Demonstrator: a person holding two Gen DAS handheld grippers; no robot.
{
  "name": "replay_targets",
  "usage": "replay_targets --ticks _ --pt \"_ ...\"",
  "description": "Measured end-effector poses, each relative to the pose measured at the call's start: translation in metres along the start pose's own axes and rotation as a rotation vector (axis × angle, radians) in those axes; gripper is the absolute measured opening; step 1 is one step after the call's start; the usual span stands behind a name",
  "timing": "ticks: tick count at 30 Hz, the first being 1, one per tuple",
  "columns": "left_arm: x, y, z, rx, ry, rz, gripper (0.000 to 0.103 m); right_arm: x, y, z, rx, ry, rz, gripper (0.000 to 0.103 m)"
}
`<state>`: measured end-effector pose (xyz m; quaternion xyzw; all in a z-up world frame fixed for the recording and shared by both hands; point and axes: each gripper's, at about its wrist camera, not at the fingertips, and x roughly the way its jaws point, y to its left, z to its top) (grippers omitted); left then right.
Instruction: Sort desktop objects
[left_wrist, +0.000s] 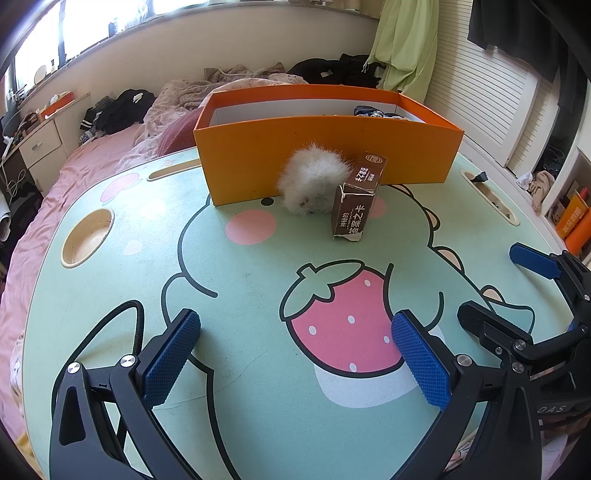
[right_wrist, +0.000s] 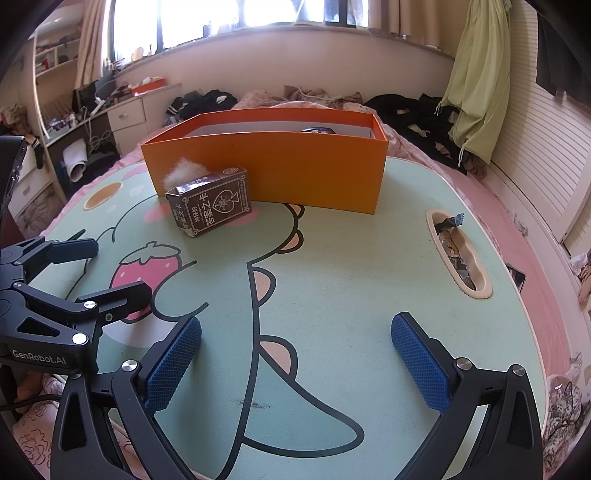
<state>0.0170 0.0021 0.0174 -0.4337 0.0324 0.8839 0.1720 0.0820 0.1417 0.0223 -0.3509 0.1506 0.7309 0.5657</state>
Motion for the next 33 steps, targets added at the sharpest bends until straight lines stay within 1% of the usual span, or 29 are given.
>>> replay_targets --ticks 13,17,19,21,24,25,27,28,29,30,32,33 --pt "-0.002 0.0 0.002 -0.001 0.003 0.004 0.103 -0.001 0.002 0.0 -0.003 -0.005 0.0 0.103" --pt "-0.003 -0.003 0.003 0.012 0.022 -0.003 0.103 -0.002 0.001 0.002 -0.002 -0.009 0.003 0.103" --pt "-0.005 0.0 0.002 0.011 0.031 -0.022 0.103 -0.002 0.001 0.002 -0.005 -0.012 -0.002 0.103" --pt "-0.009 0.003 0.001 0.001 0.024 -0.075 0.103 -0.003 -0.001 0.003 -0.004 -0.014 -0.001 0.103" --pt "-0.02 0.007 0.005 -0.02 -0.017 -0.132 0.102 -0.003 -0.002 0.003 -0.005 -0.016 0.0 0.103" --pt "-0.025 0.005 0.009 -0.008 -0.039 -0.151 0.1 -0.003 -0.002 0.003 -0.006 -0.016 0.0 0.103" --pt "-0.031 0.0 0.016 0.024 -0.077 -0.125 0.09 -0.003 -0.002 0.003 -0.005 -0.016 0.001 0.103" --pt "-0.034 -0.004 0.019 0.049 -0.099 -0.108 0.078 -0.003 -0.002 0.003 -0.005 -0.016 0.001 0.103" --pt "-0.035 -0.008 0.024 0.075 -0.119 -0.102 0.071 -0.003 -0.002 0.004 -0.005 -0.017 0.001 0.103" --pt "-0.035 -0.011 0.03 0.093 -0.125 -0.106 0.069 -0.003 -0.001 0.003 -0.006 -0.017 0.001 0.103" --pt "-0.031 -0.015 0.041 0.104 -0.129 -0.146 0.061 -0.003 -0.002 0.004 -0.006 -0.017 0.001 0.103" --pt "-0.029 -0.018 0.047 0.106 -0.129 -0.162 0.06 -0.003 -0.001 0.003 -0.006 -0.017 0.001 0.103"
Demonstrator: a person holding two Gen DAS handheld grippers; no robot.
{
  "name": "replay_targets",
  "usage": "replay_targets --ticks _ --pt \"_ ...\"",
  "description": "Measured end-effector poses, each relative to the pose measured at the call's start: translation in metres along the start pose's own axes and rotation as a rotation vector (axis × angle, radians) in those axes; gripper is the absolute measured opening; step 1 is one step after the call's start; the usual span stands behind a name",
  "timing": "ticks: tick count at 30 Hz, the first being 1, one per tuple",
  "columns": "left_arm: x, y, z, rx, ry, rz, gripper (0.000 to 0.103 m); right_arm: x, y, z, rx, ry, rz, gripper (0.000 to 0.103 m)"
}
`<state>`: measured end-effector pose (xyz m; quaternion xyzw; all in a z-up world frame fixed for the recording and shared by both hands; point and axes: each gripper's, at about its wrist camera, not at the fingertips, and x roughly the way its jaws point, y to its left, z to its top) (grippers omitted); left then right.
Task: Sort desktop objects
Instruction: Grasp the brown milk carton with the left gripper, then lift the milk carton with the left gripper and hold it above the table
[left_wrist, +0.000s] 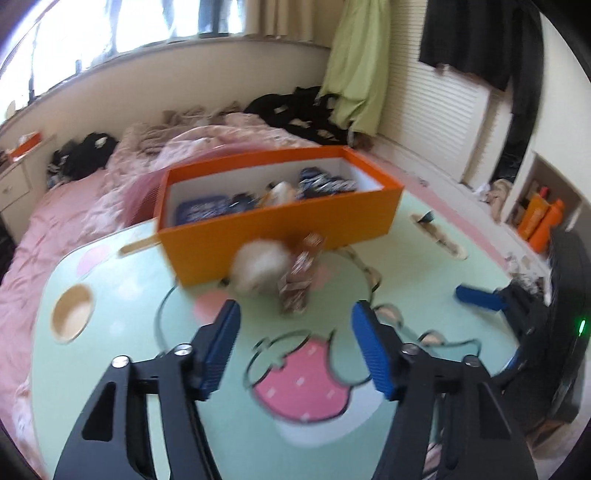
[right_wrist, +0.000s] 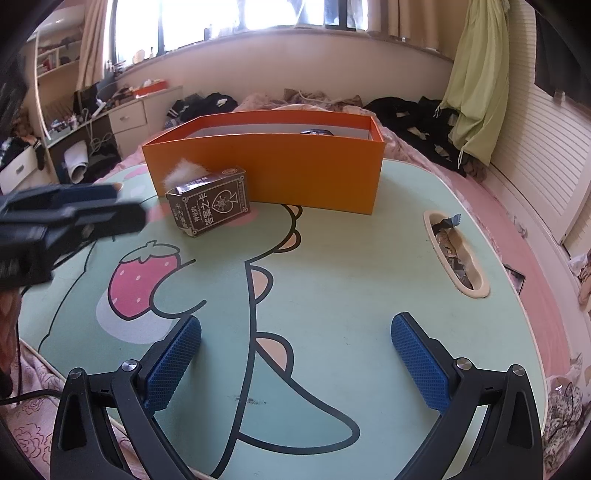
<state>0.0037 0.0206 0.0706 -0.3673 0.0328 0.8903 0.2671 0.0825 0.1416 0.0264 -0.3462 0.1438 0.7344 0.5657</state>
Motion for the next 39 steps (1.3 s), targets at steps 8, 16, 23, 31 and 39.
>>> replay_targets --ticks 8,16,23,31,39 --pt "0.026 -0.014 0.031 0.062 -0.002 0.01 0.033 0.0 0.0 0.0 0.0 -0.001 0.0 0.103" --pt "0.059 -0.018 0.038 0.102 0.059 0.07 0.031 0.0 0.001 -0.001 0.0 -0.001 0.0 0.103" --pt "0.09 -0.017 0.02 0.084 0.145 0.009 0.02 0.003 0.001 0.002 0.0 -0.001 0.0 0.103" --pt "0.039 -0.005 0.005 0.02 0.032 -0.066 0.02 0.004 0.002 0.005 0.0 -0.002 0.001 0.103" --pt "0.021 0.018 -0.048 -0.061 0.07 -0.002 0.02 0.004 0.002 0.005 0.001 -0.001 -0.001 0.103"
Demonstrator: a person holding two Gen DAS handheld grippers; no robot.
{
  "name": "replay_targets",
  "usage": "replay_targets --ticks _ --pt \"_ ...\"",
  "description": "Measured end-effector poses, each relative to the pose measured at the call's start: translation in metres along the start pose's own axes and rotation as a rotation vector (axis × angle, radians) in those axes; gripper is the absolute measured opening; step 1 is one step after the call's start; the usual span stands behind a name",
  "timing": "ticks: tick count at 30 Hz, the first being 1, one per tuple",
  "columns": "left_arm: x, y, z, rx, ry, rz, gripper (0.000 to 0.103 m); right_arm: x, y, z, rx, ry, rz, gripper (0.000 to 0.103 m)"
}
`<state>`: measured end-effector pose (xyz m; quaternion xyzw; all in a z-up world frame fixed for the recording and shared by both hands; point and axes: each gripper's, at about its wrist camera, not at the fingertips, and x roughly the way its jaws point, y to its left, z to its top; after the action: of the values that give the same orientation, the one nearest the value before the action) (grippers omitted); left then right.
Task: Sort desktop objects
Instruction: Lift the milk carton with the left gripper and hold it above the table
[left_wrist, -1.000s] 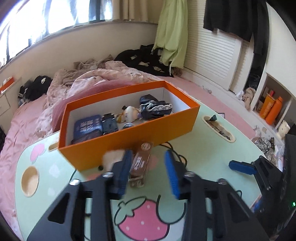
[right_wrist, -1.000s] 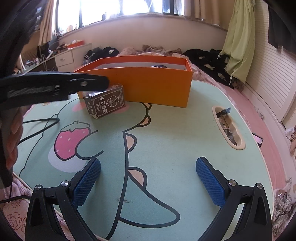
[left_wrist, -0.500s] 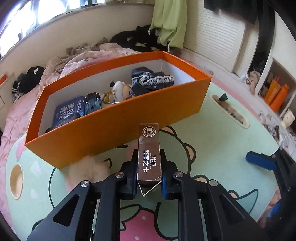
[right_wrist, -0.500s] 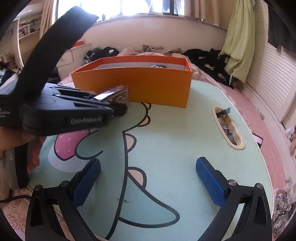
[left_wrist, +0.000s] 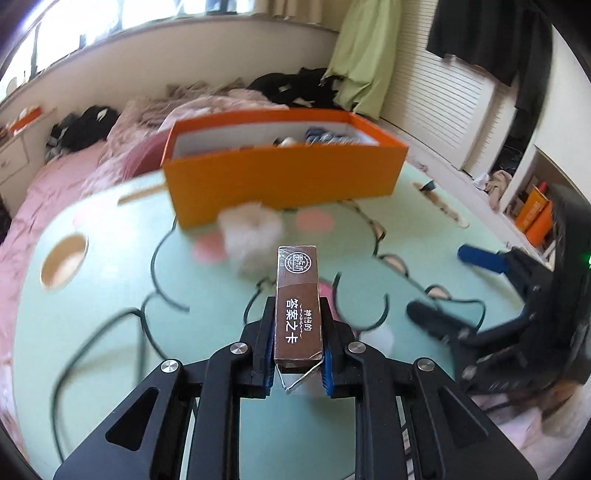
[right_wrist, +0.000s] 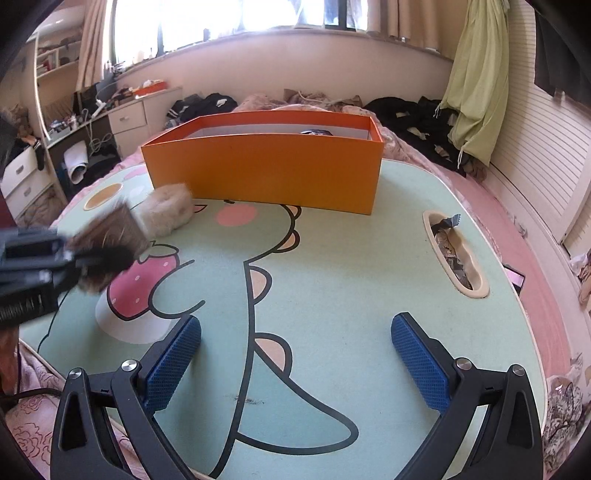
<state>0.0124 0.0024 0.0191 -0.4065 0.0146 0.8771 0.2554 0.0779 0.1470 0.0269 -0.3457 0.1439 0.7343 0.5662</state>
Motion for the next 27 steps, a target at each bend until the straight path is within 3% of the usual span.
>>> replay_targets --ticks 3,4,5,7,12,16,17,19,22,27 --pt "0.0 0.007 -0.006 -0.035 -0.004 -0.02 0.025 0.0 0.0 0.0 0.0 0.0 -0.001 0.103" --pt "0.0 0.009 -0.007 -0.046 -0.007 -0.013 0.034 0.001 0.0 0.001 0.0 0.0 0.0 0.103" --pt "-0.002 0.01 -0.008 -0.053 -0.01 -0.002 0.051 0.001 0.0 0.001 0.0 0.0 0.0 0.103" --pt "-0.005 0.011 -0.011 -0.066 -0.017 0.001 0.067 0.0 0.0 0.0 0.0 0.001 0.002 0.103" --pt "-0.006 0.013 -0.01 -0.086 -0.028 0.0 0.067 -0.007 -0.013 0.015 0.067 -0.03 0.104 0.103" --pt "-0.006 0.006 -0.009 -0.057 -0.031 0.01 0.063 -0.016 -0.019 0.06 0.159 -0.07 0.252 0.103" --pt "-0.006 0.003 -0.009 -0.041 -0.032 0.014 0.045 -0.015 -0.014 0.074 0.15 -0.069 0.276 0.103" --pt "-0.007 -0.001 -0.01 -0.029 -0.031 0.024 0.02 -0.006 0.005 0.099 0.092 -0.04 0.284 0.103" --pt "-0.012 0.0 -0.012 -0.033 -0.051 0.028 0.02 0.024 0.035 0.128 0.03 0.038 0.285 0.101" --pt "-0.03 0.01 -0.016 -0.075 -0.096 0.03 0.02 0.067 0.055 0.145 0.062 0.148 0.312 0.093"
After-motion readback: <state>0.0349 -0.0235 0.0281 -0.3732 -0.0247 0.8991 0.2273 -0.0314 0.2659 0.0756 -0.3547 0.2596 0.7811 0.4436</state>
